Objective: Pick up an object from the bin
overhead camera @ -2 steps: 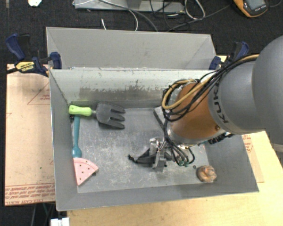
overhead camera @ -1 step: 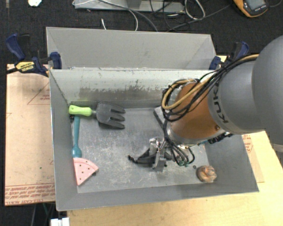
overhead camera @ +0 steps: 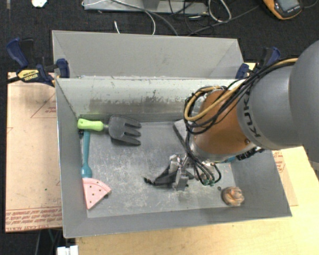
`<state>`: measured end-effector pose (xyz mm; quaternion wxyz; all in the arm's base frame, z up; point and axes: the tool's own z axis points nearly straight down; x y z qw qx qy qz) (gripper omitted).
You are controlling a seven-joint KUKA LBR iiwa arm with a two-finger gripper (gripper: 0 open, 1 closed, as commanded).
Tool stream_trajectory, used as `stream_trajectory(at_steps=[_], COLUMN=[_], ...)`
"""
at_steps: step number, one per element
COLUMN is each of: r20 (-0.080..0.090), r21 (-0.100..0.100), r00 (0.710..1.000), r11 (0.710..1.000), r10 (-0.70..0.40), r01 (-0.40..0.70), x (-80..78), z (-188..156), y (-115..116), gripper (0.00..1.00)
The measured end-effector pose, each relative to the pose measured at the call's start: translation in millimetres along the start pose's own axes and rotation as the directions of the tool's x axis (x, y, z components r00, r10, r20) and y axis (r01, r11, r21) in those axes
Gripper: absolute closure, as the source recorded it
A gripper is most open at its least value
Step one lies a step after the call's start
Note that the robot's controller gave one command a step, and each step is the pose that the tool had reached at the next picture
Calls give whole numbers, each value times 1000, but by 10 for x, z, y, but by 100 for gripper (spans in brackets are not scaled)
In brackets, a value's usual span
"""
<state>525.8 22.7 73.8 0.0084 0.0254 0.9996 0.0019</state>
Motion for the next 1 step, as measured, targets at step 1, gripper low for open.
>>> stream_trajectory(at_steps=[1], r20=[-5], r21=[-1], r00=[1000], r11=[1000], r10=[0], r01=[0], x=[10], z=[-294], y=[4], gripper=[100])
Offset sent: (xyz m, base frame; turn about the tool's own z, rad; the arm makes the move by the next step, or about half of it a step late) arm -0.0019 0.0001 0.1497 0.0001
